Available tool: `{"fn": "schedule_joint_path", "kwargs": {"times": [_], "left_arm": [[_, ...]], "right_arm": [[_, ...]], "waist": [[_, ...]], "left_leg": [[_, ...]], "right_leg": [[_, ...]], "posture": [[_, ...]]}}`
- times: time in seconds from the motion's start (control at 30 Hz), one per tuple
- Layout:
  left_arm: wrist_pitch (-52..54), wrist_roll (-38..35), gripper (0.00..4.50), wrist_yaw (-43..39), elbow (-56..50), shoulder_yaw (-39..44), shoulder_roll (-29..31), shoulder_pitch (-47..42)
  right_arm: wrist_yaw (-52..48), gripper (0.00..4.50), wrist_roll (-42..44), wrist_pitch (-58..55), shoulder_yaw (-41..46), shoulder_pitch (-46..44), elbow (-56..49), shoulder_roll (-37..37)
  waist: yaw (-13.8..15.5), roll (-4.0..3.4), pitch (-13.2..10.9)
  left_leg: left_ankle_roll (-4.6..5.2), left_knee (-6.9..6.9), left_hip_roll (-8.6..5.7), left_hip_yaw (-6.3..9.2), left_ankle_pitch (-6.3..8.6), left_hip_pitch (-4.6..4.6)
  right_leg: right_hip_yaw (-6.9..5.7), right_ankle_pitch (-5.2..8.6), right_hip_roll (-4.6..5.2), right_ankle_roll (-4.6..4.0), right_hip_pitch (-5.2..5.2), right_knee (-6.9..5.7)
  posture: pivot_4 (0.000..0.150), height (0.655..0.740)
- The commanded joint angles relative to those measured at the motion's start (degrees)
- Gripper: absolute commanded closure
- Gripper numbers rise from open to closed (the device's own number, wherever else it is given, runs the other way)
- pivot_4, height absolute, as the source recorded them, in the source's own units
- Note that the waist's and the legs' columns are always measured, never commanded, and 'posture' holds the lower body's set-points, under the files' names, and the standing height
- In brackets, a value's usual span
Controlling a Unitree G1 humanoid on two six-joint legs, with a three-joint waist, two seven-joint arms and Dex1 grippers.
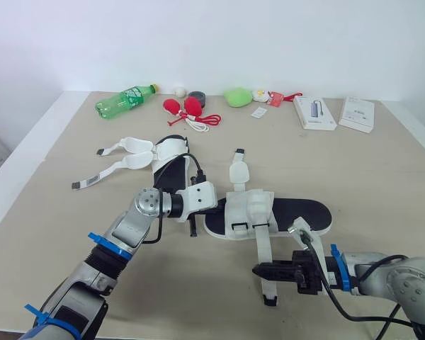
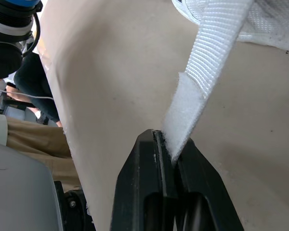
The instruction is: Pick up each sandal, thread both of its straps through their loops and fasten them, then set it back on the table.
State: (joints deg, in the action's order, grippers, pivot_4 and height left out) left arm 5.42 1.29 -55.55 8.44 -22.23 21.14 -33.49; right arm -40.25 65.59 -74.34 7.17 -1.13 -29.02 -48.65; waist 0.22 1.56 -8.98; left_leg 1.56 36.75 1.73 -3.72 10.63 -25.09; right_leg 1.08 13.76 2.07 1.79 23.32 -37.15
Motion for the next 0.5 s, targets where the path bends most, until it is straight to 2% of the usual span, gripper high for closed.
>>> {"fn": "schedule_joint_path", "kwargs": {"times": [0.03, 0.07, 0.13, 0.17, 0.23, 0.37, 0.5], "left_arm": [[0.34, 0.69, 4.5, -0.73, 0.15, -0.95, 0.16, 0.43], [0.3, 0.69, 4.5, -0.77, 0.18, -0.98, 0.15, 0.42], [0.18, 0.68, 4.5, -0.84, 0.36, -1.03, 0.08, 0.32], [0.08, 0.68, 4.5, -0.87, 0.53, -1.07, 0.0, 0.22], [-0.08, 0.66, 4.5, -0.95, 0.89, -1.11, -0.14, -0.01], [-0.47, 0.72, 4.5, -1.01, 1.54, -1.24, -0.26, -0.22], [-0.71, 0.77, 4.5, -1.02, 1.94, -1.15, -0.13, -0.31]], "right_arm": [[-2.26, 2.63, 3.88, -0.63, 2.38, -0.4, -3.72, -2.66], [-3.62, 2.27, 2.57, 0.5, 2.23, 0.07, -4.83, -4.48], [-7.55, 1.13, -1.88, 4.56, 2.17, 1.56, -6.72, -8.87], [-11.82, 0.87, -5.26, 8.76, 2.99, 2.68, -7.27, -11.77], [-20.45, 0.07, -12.87, 20.14, 4.83, 4.68, -7.11, -15.27], [-30.09, 0.07, -28.61, 46.65, 5.21, 4.67, -1.83, -15.37], [-38.89, 0.07, -43.0, 81.48, 2.72, 0.13, 6.86, -11.66]], "waist": [[0.0, 0.0, 0.0], [0.0, 0.0, 0.0], [0.05, 0.0, 0.0], [0.06, 0.04, 0.02], [0.18, -0.04, 0.04], [0.17, -0.01, 0.06], [0.19, -0.06, 0.08]], "left_leg": [[0.0, 0.0, 0.0, 0.0, 0.0, 0.0], [0.0, 0.0, 0.0, 0.0, 0.0, 0.0], [0.0, 0.0, 0.0, 0.01, 0.0, 0.0], [0.0, 0.0, 0.0, 0.01, 0.0, 0.0], [0.0, 0.02, 0.01, 0.02, 0.0, -0.01], [-0.01, 0.04, -0.06, 0.0, 0.0, 0.01], [-0.01, 0.07, -0.06, 0.03, 0.0, 0.01]], "right_leg": [[0.0, 0.0, 0.01, 0.0, 0.0, 0.0], [0.0, 0.02, 0.01, 0.0, 0.0, 0.0], [-0.01, 0.09, 0.0, 0.01, 0.0, 0.0], [-0.01, 0.12, 0.0, 0.0, -0.01, 0.0], [-0.04, 0.14, 0.01, -0.01, 0.01, 0.01], [-0.01, 0.17, -0.02, 0.11, -0.02, 0.02], [0.0, 0.16, -0.08, 0.12, -0.04, 0.02]], "posture": [[0.15, 0.74], [0.15, 0.74], [0.15, 0.74], [0.15, 0.74], [0.15, 0.74], [0.15, 0.74], [0.15, 0.74]]}}
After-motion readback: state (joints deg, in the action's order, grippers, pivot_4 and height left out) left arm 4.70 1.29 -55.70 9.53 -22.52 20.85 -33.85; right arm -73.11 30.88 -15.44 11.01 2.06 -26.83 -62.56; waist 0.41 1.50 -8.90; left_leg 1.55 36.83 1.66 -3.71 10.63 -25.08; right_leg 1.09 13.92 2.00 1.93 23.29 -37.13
